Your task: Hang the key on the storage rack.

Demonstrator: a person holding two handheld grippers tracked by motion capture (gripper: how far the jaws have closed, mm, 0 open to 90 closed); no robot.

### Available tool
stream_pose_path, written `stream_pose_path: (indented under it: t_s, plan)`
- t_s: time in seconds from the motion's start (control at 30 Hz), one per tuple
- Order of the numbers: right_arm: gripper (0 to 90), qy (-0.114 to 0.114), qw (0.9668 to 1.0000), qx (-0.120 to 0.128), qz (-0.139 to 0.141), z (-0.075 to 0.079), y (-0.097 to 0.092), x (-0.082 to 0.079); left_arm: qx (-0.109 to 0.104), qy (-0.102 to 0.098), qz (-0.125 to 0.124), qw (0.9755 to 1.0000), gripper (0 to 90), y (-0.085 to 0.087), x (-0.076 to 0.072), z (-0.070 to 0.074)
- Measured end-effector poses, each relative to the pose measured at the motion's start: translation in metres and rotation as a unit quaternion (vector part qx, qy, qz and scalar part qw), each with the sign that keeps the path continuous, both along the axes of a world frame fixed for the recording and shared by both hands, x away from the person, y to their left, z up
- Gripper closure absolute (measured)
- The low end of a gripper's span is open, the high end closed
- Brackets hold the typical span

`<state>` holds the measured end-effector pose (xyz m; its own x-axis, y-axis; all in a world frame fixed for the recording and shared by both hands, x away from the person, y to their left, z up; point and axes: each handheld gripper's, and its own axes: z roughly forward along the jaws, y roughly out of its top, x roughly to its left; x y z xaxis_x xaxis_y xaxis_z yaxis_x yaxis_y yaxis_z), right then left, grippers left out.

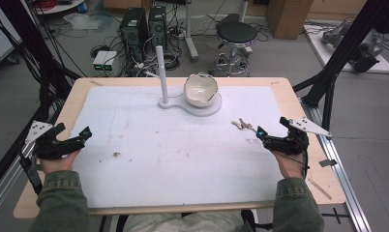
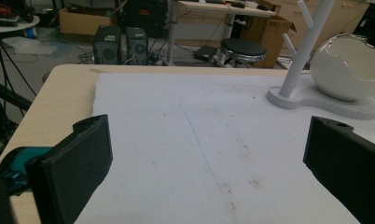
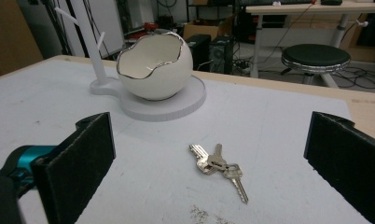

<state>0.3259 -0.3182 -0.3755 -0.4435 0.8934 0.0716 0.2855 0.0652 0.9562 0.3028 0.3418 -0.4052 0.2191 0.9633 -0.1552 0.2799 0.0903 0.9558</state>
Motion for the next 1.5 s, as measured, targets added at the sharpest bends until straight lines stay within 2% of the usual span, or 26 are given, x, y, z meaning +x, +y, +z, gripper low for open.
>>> stream_pose_path:
  t_s: [0.57,0.7,0.77,0.83,1.07,1.2,1.3,1.4,1.5]
  plan:
    - [0.8,0.012,0.9998,-0.018,0.003,-0.003,0.005,0.000,0.005,0.006,-0.004,1.0000,1.7,-0.001,0.001,-0.002]
    - [0.8,0.019,0.9996,-0.019,0.004,-0.003,0.005,0.001,0.004,0.008,-0.005,1.0000,1.7,-0.001,0.002,-0.002]
    - [0.8,0.030,0.9993,-0.022,0.005,-0.002,0.006,0.002,0.005,0.011,-0.005,0.9999,1.7,-0.001,0.002,-0.003]
    - [0.8,0.036,0.9986,-0.038,0.005,0.000,0.009,0.004,0.004,0.011,-0.006,0.9999,1.7,-0.001,0.002,-0.003]
    - [0.8,0.051,0.9975,-0.047,0.009,0.005,0.014,0.013,0.002,0.015,-0.009,0.9998,1.7,-0.002,0.003,-0.004]
    - [0.8,0.071,0.9946,-0.072,0.023,0.011,0.023,0.026,0.002,0.016,-0.009,0.9998,1.7,-0.002,0.003,-0.004]
    - [0.8,0.075,0.9936,-0.080,0.028,0.014,0.026,0.030,0.002,0.015,-0.008,0.9998,1.7,-0.002,0.004,-0.004]
    - [0.8,0.081,0.9910,-0.099,0.038,0.020,0.033,0.040,0.000,0.016,-0.008,0.9998,1.7,-0.001,0.004,-0.005]
    - [0.8,0.088,0.9895,-0.107,0.042,0.021,0.035,0.046,0.000,0.019,-0.011,0.9998,1.7,-0.002,0.005,-0.005]
